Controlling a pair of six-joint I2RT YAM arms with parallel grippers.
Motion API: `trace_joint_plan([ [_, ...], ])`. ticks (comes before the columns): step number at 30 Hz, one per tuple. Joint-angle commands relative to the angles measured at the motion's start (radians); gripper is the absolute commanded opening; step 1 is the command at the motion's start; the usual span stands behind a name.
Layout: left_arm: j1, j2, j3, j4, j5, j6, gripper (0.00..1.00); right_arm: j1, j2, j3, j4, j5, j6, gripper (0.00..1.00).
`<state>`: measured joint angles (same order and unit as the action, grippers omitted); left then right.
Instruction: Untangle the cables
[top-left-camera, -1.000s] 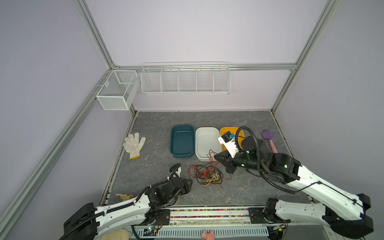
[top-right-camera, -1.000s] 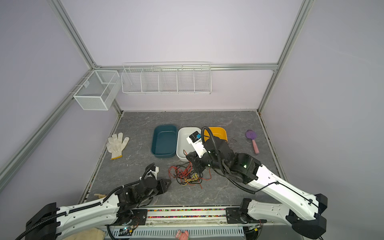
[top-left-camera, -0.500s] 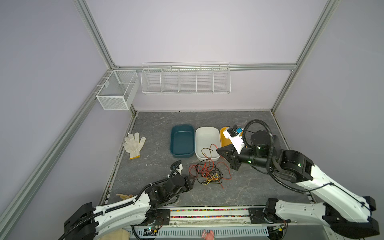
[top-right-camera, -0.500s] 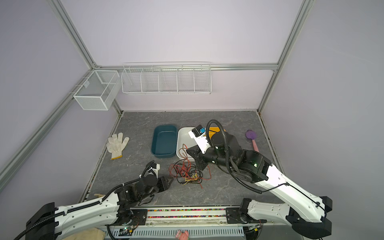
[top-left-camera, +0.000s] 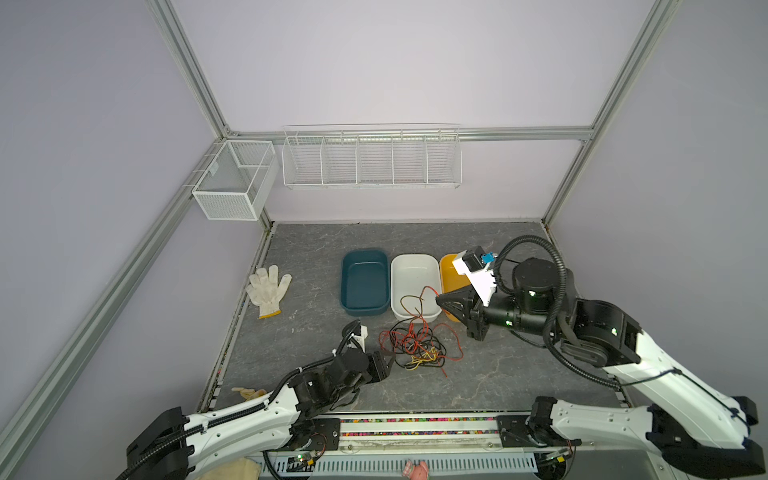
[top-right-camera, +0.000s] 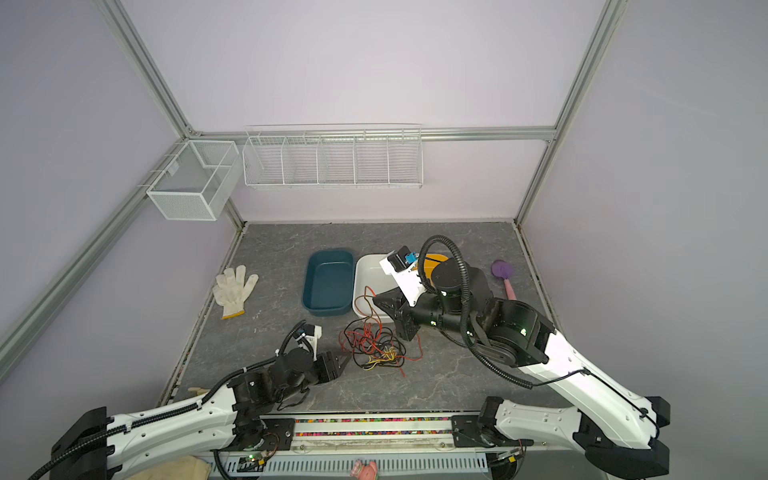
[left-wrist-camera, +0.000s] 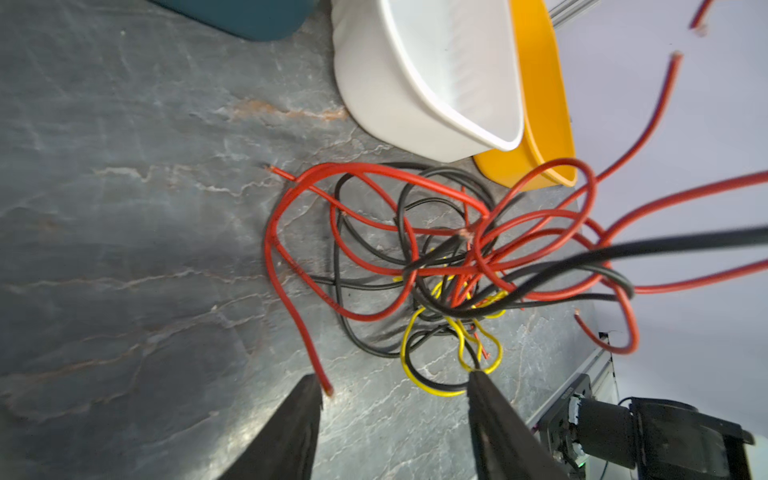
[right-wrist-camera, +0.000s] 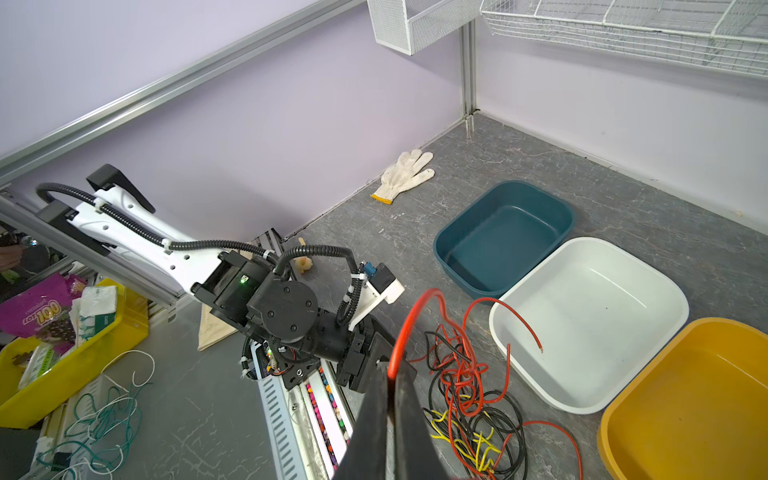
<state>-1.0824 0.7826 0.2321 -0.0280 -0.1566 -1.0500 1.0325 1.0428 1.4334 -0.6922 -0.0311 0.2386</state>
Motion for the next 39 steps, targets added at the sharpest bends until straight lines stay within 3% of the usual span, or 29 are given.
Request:
trace_joint_plan([
  [1, -0.005, -0.048, 0.042, 0.027, -0.002, 0.047, 0.59, 0.007, -0.029, -0.025, 0.027, -0.034, -0.012, 0.07],
  [11, -0.005, -0.113, 0.105, -0.018, -0.085, 0.162, 0.59, 0.008, -0.055, -0.101, 0.057, -0.079, 0.010, 0.07],
  [22, -0.005, 0.010, 0.162, 0.010, -0.088, 0.219, 0.51, 0.007, -0.079, -0.141, 0.072, -0.105, 0.016, 0.07],
  [30, -0.003, 0.063, 0.193, 0.028, -0.087, 0.240, 0.35, 0.007, -0.091, -0.181, 0.089, -0.115, 0.027, 0.07],
  [39, -0.004, 0.028, 0.190, -0.001, -0.090, 0.238, 0.13, 0.007, -0.112, -0.242, 0.101, -0.070, 0.031, 0.07],
])
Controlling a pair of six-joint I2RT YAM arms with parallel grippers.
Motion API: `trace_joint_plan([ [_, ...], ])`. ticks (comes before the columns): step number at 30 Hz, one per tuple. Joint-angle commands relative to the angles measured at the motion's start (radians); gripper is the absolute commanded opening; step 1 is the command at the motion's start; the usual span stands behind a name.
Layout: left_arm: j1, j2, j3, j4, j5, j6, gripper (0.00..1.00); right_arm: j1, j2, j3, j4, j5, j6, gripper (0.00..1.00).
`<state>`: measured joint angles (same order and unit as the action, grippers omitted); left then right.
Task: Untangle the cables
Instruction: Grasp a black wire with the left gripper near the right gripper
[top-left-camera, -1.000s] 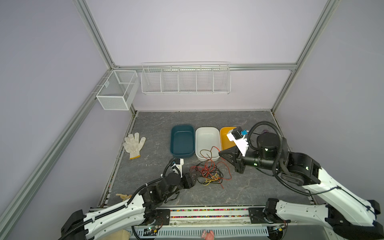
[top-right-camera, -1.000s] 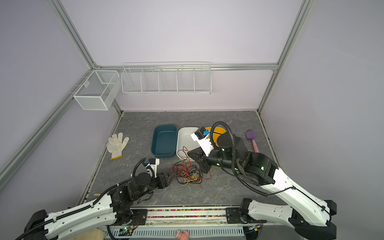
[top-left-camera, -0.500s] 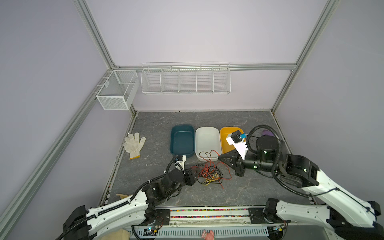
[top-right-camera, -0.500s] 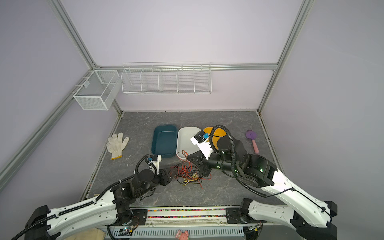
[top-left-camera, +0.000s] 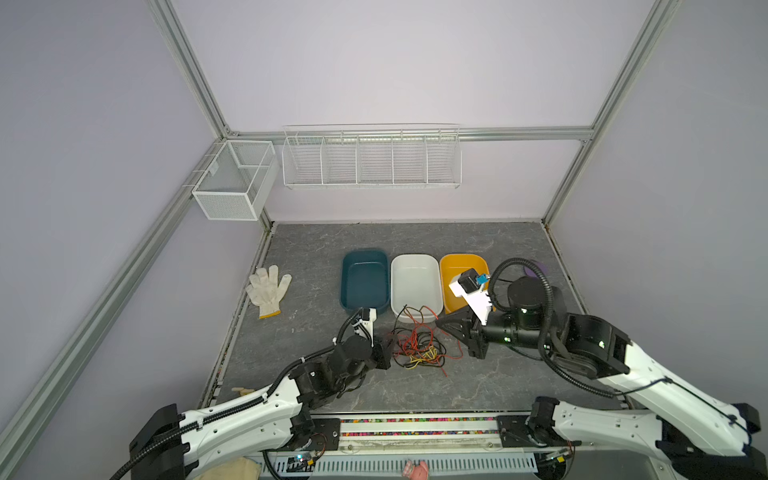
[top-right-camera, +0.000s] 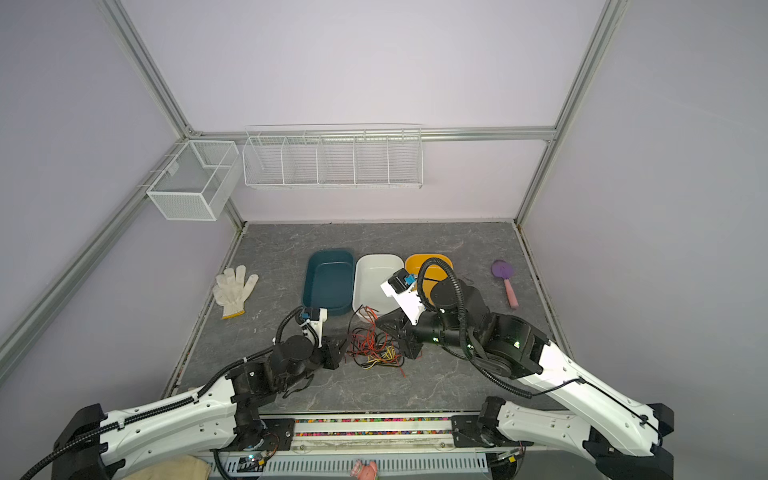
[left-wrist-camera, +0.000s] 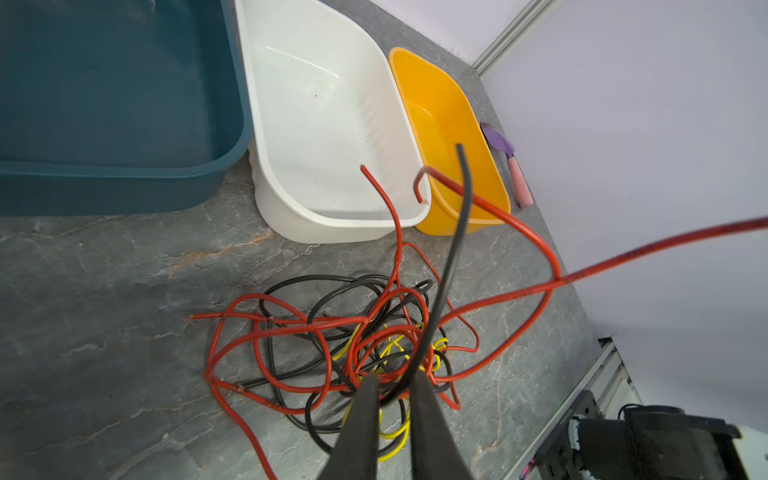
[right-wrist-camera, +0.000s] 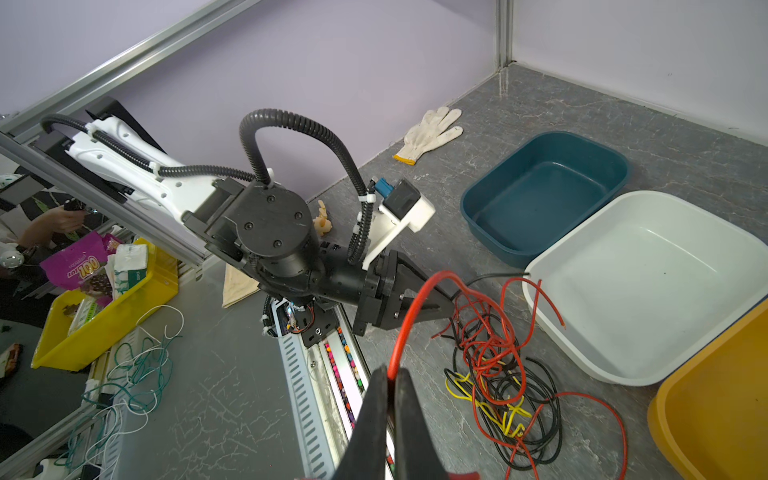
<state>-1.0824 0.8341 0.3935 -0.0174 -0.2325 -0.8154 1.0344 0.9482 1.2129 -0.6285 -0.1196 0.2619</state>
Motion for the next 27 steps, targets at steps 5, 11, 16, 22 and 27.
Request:
trace_joint_plan([
  [5, -0.003, -0.075, 0.032, -0.058, -0.014, 0.001, 0.03, 0.005, -0.026, -0.070, 0.054, 0.057, 0.008, 0.07],
  [11, -0.004, -0.155, 0.036, -0.105, -0.014, -0.006, 0.00, 0.001, -0.027, -0.134, 0.079, 0.098, 0.011, 0.07],
  [16, -0.003, -0.191, 0.091, -0.154, -0.007, 0.000, 0.00, -0.013, -0.010, -0.219, 0.128, 0.135, 0.038, 0.06],
  [22, -0.004, -0.204, 0.218, -0.200, 0.015, 0.028, 0.00, -0.030, 0.094, -0.302, 0.215, 0.105, 0.078, 0.07],
  [27, -0.005, -0.198, 0.299, -0.215, 0.041, 0.043, 0.00, -0.040, 0.172, -0.328, 0.284, 0.073, 0.083, 0.07],
])
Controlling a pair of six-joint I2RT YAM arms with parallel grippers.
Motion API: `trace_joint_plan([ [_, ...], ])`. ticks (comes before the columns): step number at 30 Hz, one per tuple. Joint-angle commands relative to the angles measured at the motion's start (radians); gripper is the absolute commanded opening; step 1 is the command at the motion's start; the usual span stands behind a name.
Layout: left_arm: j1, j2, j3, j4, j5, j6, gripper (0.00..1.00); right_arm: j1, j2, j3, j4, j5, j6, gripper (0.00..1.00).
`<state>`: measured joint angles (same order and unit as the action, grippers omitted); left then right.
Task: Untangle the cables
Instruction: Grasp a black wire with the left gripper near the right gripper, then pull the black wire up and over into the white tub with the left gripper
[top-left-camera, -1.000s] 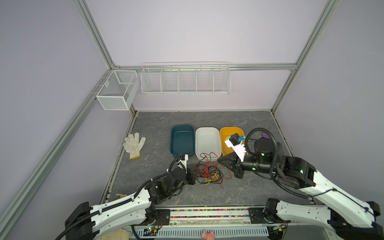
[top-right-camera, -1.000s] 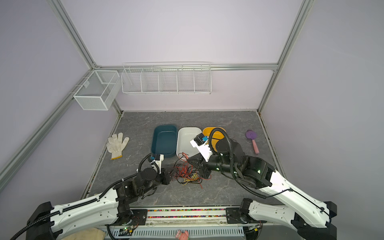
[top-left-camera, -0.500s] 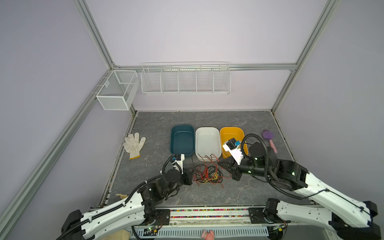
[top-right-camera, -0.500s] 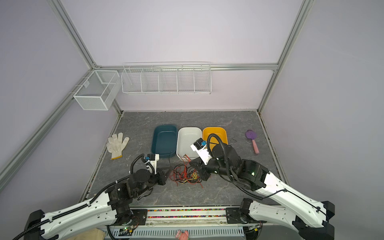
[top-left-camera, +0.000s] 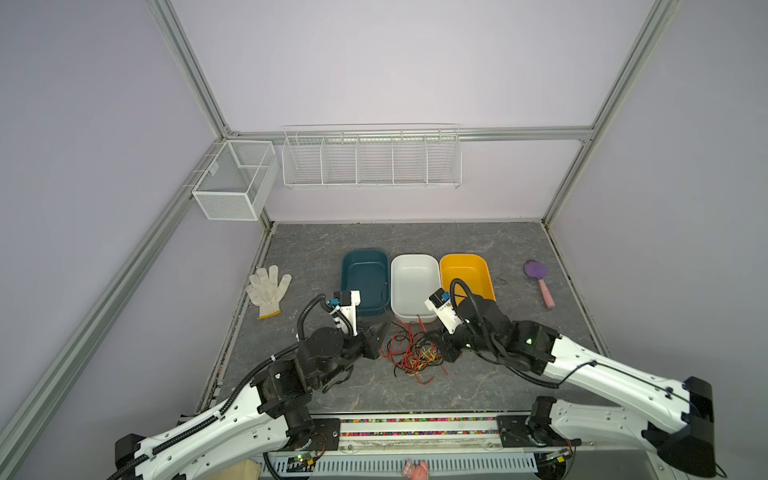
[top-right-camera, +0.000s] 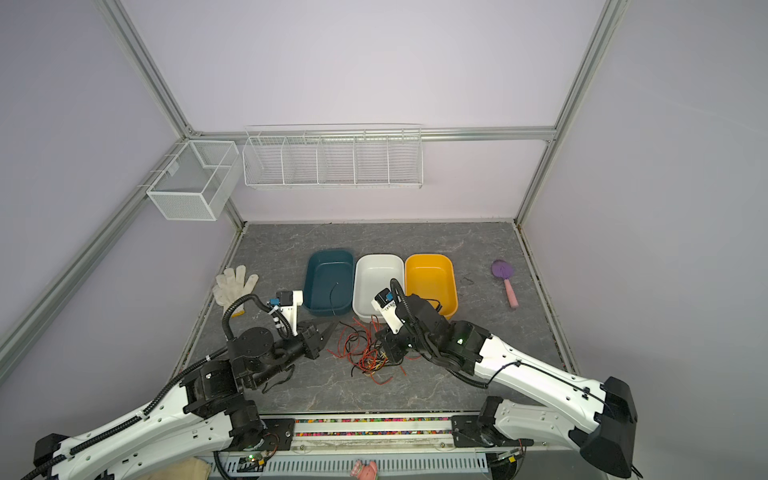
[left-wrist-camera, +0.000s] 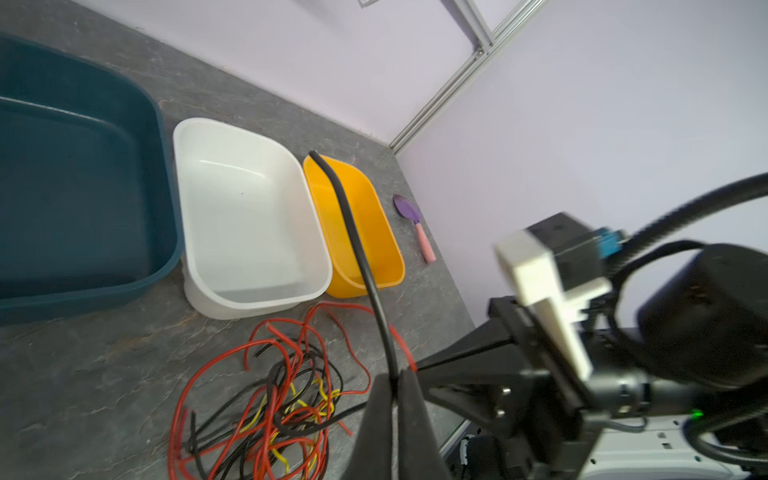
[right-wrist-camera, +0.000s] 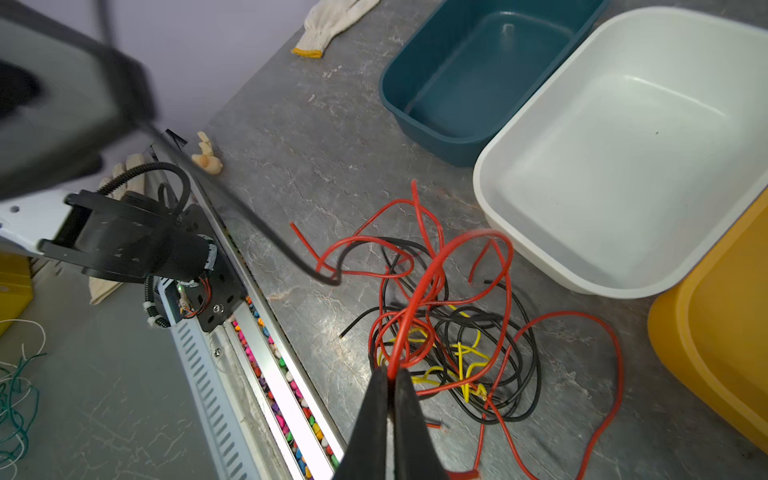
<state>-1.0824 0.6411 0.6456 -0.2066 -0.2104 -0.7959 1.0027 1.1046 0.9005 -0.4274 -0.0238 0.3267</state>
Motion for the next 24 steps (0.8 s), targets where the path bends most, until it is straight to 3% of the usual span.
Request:
trace_joint_plan([
  [1, -0.004, -0.006, 0.062, -0.031, 0.021, 0.024, 0.00, -0.012, 0.027, -0.043, 0.099, -0.032, 0.019, 0.06],
  [13, -0.005, -0.005, 0.197, -0.045, 0.043, 0.048, 0.00, -0.026, 0.116, -0.127, 0.263, -0.106, 0.010, 0.07],
  [24, -0.005, -0.002, 0.458, -0.236, 0.017, 0.123, 0.00, -0.056, 0.227, -0.150, 0.338, -0.110, 0.043, 0.06],
])
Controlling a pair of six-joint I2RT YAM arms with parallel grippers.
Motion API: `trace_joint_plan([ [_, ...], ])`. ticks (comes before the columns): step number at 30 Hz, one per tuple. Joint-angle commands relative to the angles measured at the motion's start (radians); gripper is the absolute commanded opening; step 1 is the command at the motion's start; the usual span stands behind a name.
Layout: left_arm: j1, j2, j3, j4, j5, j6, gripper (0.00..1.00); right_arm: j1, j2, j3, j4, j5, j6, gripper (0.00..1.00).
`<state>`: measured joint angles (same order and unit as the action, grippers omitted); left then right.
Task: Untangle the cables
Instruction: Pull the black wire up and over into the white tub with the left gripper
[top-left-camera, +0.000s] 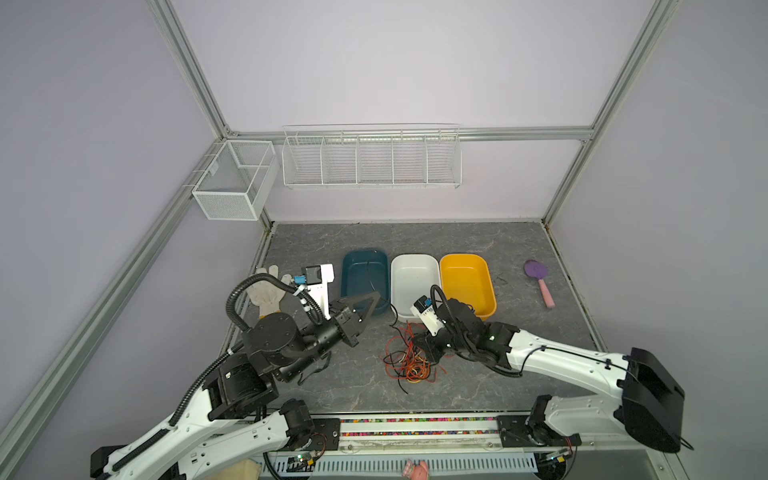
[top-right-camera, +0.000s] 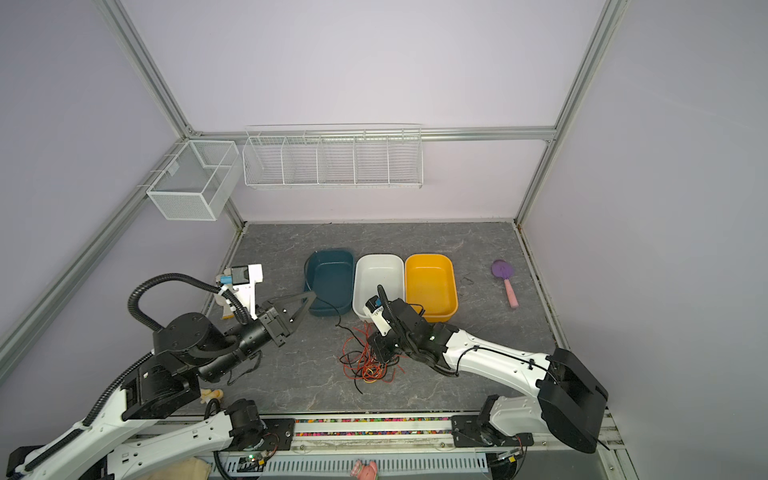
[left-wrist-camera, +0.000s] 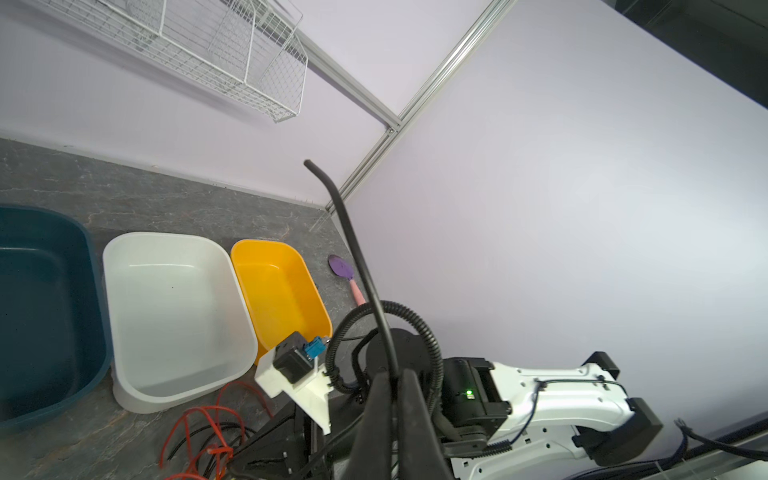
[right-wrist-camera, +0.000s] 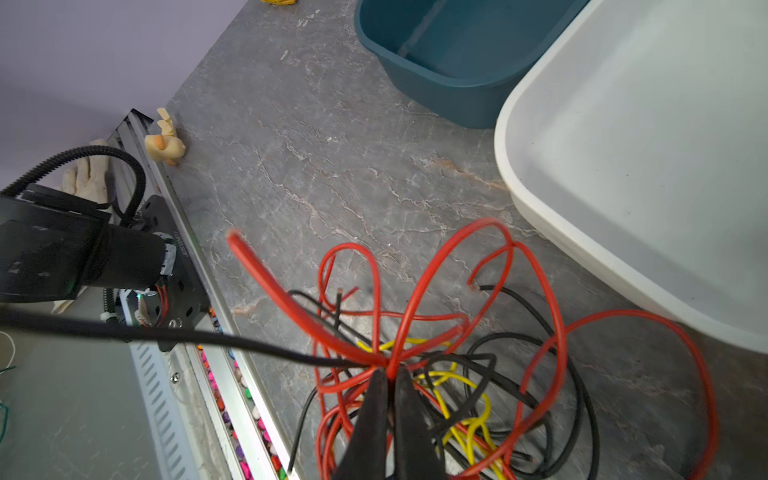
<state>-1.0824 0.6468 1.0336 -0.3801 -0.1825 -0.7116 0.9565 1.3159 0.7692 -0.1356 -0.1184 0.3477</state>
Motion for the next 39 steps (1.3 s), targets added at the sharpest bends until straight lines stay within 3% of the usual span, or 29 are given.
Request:
trace_joint_plan([
  [1, -0.004, -0.001, 0.102, -0.086, -0.012, 0.045, 0.00, -0.013, 0.019, -0.019, 0.049, -0.015, 0.024, 0.07],
  [12, -0.005, 0.086, 0.303, -0.187, -0.002, 0.116, 0.00, -0.024, 0.030, -0.027, 0.064, -0.037, 0.043, 0.07],
  [15, -0.005, 0.115, 0.350, -0.230, -0.009, 0.132, 0.00, -0.025, 0.018, -0.034, 0.071, -0.052, 0.039, 0.14],
  [17, -0.004, 0.140, 0.371, -0.248, -0.016, 0.134, 0.00, -0.025, 0.004, -0.037, 0.071, -0.060, 0.031, 0.23],
  [21, -0.004, 0.166, 0.390, -0.262, -0.038, 0.153, 0.00, -0.030, -0.045, -0.053, 0.060, -0.031, 0.021, 0.50],
  [31, -0.003, 0.305, 0.513, -0.347, -0.074, 0.280, 0.00, -0.067, -0.231, -0.117, -0.006, 0.102, 0.005, 0.98],
  [34, 0.002, 0.338, 0.523, -0.345, -0.077, 0.325, 0.00, -0.081, -0.309, -0.134, -0.036, 0.155, 0.005, 0.89],
  [39, 0.049, 0.409, 0.544, -0.321, -0.036, 0.396, 0.00, -0.098, -0.459, -0.179, -0.065, 0.282, 0.014, 0.89],
])
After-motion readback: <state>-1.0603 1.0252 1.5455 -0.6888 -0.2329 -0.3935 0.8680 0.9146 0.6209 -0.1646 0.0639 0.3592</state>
